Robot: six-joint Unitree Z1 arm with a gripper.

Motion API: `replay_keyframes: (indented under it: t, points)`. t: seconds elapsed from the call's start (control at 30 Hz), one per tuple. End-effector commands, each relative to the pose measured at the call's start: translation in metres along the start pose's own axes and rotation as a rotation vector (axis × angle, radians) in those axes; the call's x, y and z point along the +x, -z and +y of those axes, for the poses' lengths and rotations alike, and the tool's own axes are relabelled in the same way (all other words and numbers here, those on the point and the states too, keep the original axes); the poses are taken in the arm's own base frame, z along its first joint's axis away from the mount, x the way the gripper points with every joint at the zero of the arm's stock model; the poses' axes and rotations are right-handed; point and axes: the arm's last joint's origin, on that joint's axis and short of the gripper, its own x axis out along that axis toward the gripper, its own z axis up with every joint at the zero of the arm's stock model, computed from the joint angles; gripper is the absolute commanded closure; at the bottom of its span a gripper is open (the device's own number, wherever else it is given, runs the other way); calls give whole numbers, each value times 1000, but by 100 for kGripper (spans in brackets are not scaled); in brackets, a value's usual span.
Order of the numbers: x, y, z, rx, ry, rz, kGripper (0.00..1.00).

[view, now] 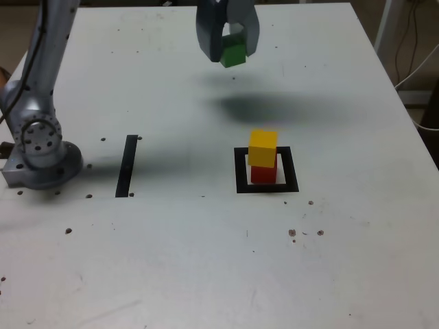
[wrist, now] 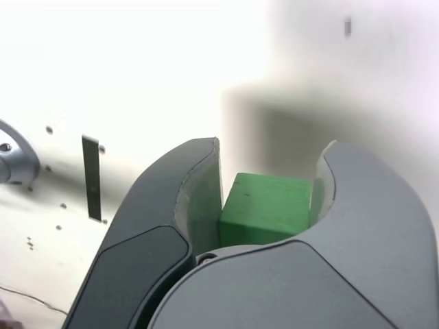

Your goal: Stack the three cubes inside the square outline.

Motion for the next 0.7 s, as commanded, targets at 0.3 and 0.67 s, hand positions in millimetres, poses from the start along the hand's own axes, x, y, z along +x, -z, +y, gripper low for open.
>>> replay_keyframes:
  t: [0.3,0.67]
  points:
    - [-7,23,-81,97,-36,8,71]
    - [-9,33,-141,174,-61,-19,71]
